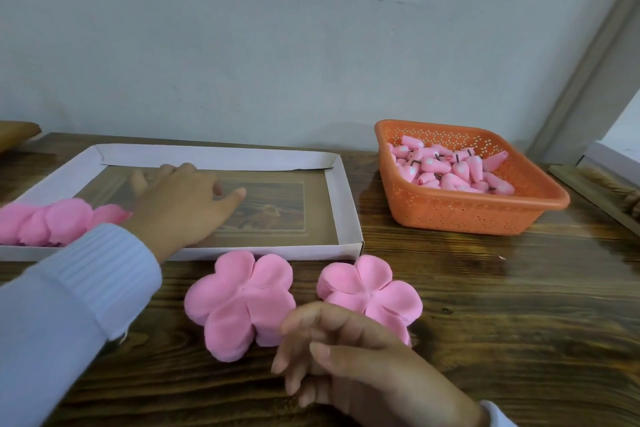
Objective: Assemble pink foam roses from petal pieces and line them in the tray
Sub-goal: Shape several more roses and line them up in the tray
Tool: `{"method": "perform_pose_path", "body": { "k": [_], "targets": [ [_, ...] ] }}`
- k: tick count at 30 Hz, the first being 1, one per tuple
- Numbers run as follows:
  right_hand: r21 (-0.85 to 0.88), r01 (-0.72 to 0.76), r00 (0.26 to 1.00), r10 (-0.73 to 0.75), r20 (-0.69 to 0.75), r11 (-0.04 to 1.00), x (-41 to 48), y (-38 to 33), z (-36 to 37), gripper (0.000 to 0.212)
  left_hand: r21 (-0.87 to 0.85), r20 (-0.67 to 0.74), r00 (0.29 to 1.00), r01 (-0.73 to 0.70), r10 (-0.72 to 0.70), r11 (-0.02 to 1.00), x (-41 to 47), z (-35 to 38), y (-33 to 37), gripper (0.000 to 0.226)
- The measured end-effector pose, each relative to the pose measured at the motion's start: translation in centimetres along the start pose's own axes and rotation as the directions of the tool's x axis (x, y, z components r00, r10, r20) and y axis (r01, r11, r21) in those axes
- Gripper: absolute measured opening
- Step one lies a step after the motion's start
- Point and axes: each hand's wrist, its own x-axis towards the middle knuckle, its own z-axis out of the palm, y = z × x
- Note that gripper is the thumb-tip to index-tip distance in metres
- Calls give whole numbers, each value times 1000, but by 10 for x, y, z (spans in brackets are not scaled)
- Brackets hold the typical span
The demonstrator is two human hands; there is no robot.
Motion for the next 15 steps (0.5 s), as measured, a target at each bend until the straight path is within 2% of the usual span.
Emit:
{"method": "perform_pose_path", "body": {
  "k": [2,4,7,10,12,13,15],
  "targets": [
    [2,10,1000,-10,-1,1000,0,0,-1,23,-182,-58,996,-75,66,980,-22,-13,13,31],
    [3,15,1000,-15,-6,1000,0,1,-1,23,-366,-88,986,-163,140,916,-48,-20,23,25],
    [13,16,1000,-16,14,1000,0,2,-1,24,-626,-119,961,-268,250,732,-82,-22,37,23],
    [37,43,999,-42,-16,998,0,0,0,28,-710,-226,930,-360,288,605,-104,-6,52,12],
    [64,93,986,-83,-145,994,2,-3,4,30,-745,-253,933,-356,254,564,-113,9,58,4],
    [74,118,964,-96,-246,990,1,-6,6,29,-778,-248,941,-334,229,532,-116,16,60,11],
    [9,159,877,-137,-461,987,-2,-15,3,21,-823,-228,952,-301,205,482,-119,29,61,23]
  ]
}}
